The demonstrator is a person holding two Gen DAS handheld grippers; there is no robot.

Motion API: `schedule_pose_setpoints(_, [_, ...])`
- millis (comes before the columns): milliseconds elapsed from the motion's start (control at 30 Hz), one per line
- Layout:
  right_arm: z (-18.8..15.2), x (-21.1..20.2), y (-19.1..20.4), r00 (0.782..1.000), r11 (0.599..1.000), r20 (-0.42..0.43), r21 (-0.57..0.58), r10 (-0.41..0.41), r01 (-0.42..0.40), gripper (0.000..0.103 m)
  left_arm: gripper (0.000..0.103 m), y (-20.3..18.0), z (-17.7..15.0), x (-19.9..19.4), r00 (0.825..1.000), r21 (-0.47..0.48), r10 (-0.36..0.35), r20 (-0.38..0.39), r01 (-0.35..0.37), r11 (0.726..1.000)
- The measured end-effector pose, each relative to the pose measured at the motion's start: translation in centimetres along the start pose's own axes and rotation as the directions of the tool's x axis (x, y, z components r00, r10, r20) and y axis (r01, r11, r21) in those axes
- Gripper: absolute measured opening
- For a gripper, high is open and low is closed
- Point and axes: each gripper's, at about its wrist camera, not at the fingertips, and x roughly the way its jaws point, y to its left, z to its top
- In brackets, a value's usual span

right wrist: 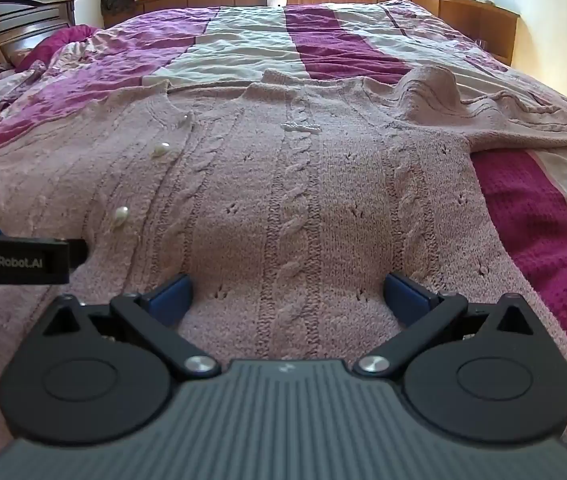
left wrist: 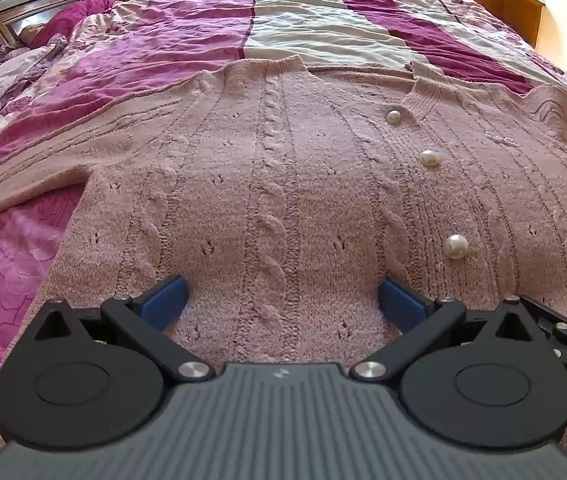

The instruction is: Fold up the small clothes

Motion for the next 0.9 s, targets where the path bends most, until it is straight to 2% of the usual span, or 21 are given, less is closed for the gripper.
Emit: schedule_pose_setpoints(900, [0.19,0.1,0.0,1.0,1.0,-0.014,0.016,0.001,-0.001,0.103,0.103,0.34,0.11,0.28,1.0,0.012,-0.004,-0.009,0.004,1.0])
